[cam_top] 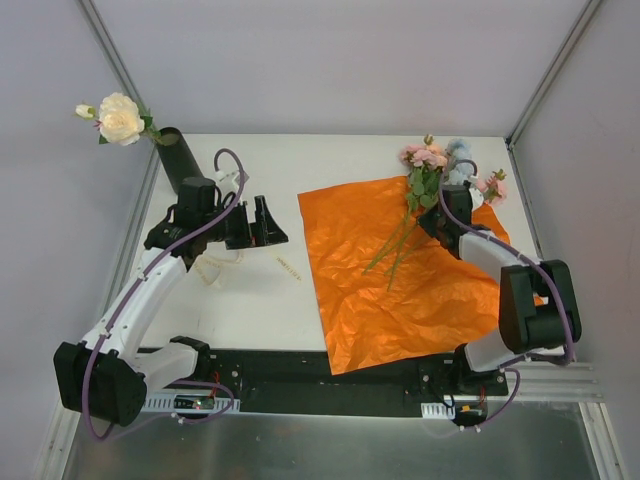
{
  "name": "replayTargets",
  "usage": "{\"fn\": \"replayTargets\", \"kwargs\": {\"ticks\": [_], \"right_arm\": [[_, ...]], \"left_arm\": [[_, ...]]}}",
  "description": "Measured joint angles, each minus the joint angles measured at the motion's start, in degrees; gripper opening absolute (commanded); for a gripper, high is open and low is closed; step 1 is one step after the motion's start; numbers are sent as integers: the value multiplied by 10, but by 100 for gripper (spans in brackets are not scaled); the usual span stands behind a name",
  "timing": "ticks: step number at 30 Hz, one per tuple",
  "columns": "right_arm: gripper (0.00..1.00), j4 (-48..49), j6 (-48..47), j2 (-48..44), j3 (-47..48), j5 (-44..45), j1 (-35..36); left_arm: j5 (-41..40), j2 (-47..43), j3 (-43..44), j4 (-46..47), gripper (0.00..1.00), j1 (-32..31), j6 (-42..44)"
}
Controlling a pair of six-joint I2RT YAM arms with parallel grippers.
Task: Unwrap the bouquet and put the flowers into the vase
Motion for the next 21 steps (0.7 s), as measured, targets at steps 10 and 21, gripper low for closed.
{"fn": "replayTargets", "kwargs": {"ticks": [10,21], "right_arm": [[0,11,-42,-143,-3,-31,19],[0,126,-59,-197,-29,-177,218]], "left_arm": [[15,7,27,-3,87,0,-1],[93,69,116,23,79,-11,-50]]}}
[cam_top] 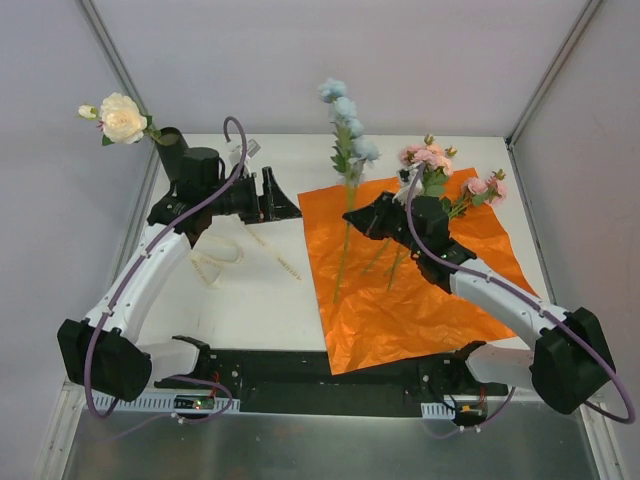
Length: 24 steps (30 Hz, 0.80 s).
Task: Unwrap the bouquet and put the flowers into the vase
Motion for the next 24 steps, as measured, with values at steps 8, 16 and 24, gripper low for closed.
{"fn": "replayTargets", "kwargs": {"ticks": [8,16,24], "right_arm": [[0,52,-6,0,7,-43,111],[2,59,-15,6,24,-48,152],[72,56,-20,10,24,-32,155]], "left_arm": [[32,37,21,89,62,-45,-68],[48,56,5,177,0,-54,-140],[52,75,8,195,0,-54,-142]]}}
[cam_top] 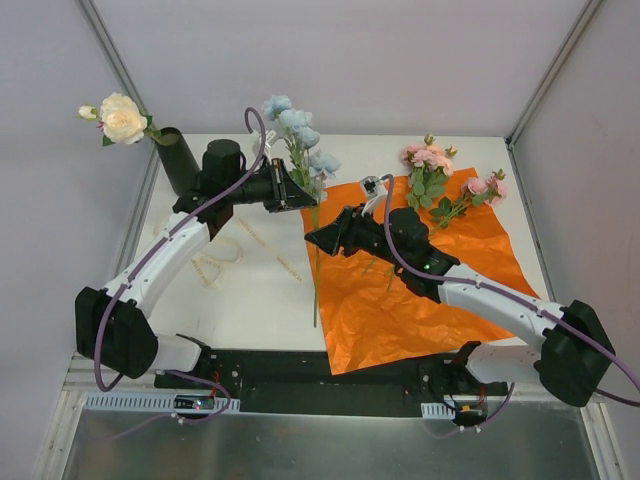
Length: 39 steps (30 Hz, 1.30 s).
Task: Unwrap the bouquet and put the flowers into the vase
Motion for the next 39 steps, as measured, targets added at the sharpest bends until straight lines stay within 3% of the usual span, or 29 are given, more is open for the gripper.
{"fn": "replayTargets", "kwargs": {"ticks": [3,7,13,16,20,29,39], "right_arm": [[99,-9,-7,-3,-1,14,2],[99,-24,-17,-33,-13,49,3],[99,-61,-28,-108,-42,137,3],[99,-78,-33,-139,-55,174,3],[99,-96,-45,-163,-65,199,2],[99,-133,-76,-199,-72,218,2],[99,-145,-97,-215,-72,231,1]], "left_arm": [[-31,9,14,-18,0,0,31],[-113,9,45,-54,0,3,108],[-364,-26,58,-57,0,14,267],[-481,-38,60,0,0,30,353],[-569,-26,77,115,0,83,431],[-619,81,237,235,0,181,531],[-601,121,255,277,0,197,572]]}}
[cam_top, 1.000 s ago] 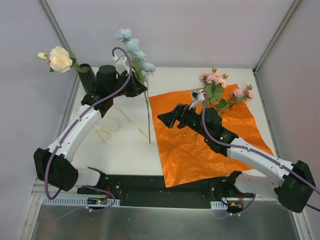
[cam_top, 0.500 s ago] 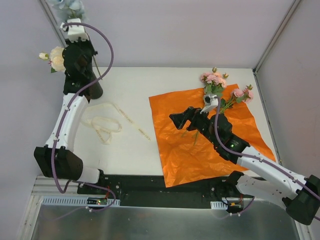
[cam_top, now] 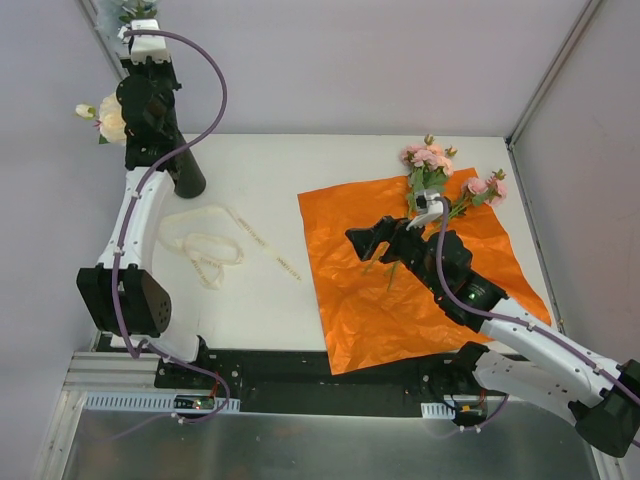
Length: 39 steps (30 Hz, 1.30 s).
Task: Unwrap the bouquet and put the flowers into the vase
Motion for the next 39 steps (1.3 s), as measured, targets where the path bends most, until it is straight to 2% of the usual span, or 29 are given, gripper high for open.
{"fn": "replayTargets", "kwargs": {"ticks": [10,18,20,24,27,30,34,36,37,39], "right_arm": [[99,-21,-12,-17,0,16,0],[99,-30,-7,-32,0,56,-1],[99,-38,0,-30,0,73,-1],[99,-75,17,-17,9,111,-2],[99,-115,34,-9,21,140,-4],[99,-140,52,-10,27,170,-7],[99,-172,76,-12,27,207,-12],[99,-183,85,-14,27,216,-17],[99,-186,89,-14,27,218,-21],[99,-193,100,-13,27,221,-28]], "left_arm": [[7,31,-19,35,0,18,10],[-19,49,-67,-1,0,26,2],[-28,51,-71,-23,8,26,-8],[-50,52,-70,-66,13,26,-34],[-64,52,-65,-122,27,28,-62],[-71,48,-65,-181,49,30,-86],[-50,24,-65,-257,67,30,-108],[-33,4,-65,-297,90,30,-122],[-21,-10,-65,-319,97,30,-131],[6,-44,-67,-355,99,29,-151]]}}
